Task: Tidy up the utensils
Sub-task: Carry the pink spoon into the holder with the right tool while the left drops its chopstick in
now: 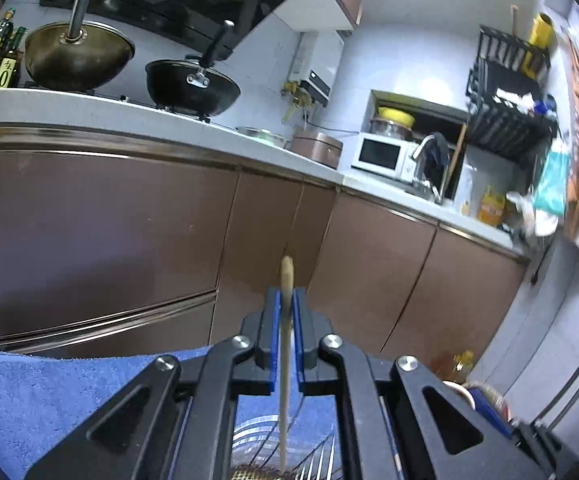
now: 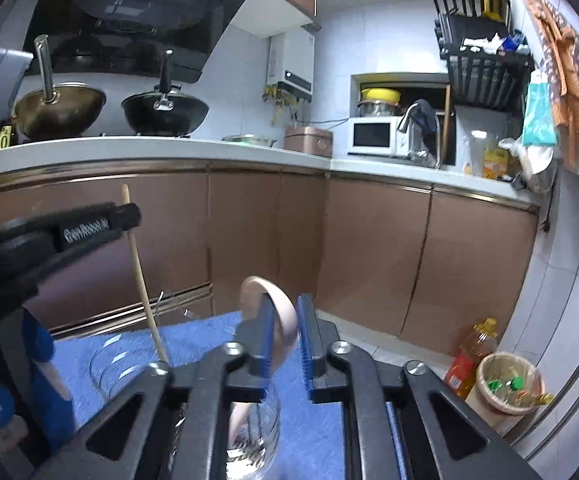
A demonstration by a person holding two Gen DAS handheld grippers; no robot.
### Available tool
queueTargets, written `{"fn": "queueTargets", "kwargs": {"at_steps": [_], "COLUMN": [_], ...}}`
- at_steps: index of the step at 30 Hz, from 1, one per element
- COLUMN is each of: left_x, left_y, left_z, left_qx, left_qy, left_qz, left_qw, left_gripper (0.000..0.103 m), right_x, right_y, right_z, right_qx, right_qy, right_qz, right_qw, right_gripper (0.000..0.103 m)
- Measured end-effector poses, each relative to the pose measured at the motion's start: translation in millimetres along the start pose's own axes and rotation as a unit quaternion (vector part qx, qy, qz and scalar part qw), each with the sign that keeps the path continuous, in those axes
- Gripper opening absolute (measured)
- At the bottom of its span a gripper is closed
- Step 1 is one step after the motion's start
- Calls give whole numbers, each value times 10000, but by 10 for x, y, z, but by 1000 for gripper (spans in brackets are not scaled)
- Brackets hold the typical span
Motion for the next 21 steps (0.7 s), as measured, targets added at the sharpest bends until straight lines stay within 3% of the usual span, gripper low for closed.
{"fn": "queueTargets", "kwargs": {"at_steps": [2,4,6,13,21], "left_x": [-28,-51,-57,-186,-604], "left_y": [17,66,140,578,1171], "left_z": [79,114,91,-15,-17], "left_qx": [-38,-70,-51,-120,-751], "left_qy": [-69,-94,-143,-220,-297], "left_qz": [18,96,119,234,105], "left_qw": [10000,9999,9998,9994,9967], "left_gripper": [9,14,20,25,29], "right_x": [-4,-2,11,69,183], "right_y": [17,63,114,440,1092], "right_z": [66,84,75,-40,-141], "right_qx": [-29,-42,-64,38,-26], "right_qy": [-8,-20,-56,-106,-360], "right_qz": [-84,-105,-146,-148,-438], "right_qw": [10000,9999,9999,9998,9984], "right_gripper": [33,37,37,37,37]}}
Point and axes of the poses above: each gripper's, at about its wrist camera, not at the fingertips, and y roughly against the way its jaws point, x to its right, z to its underside, the point moved 6 cm from there along -y, roughly the way its jaws point, and after that the axes turned 1 degree about y, right-handed, at the moved point
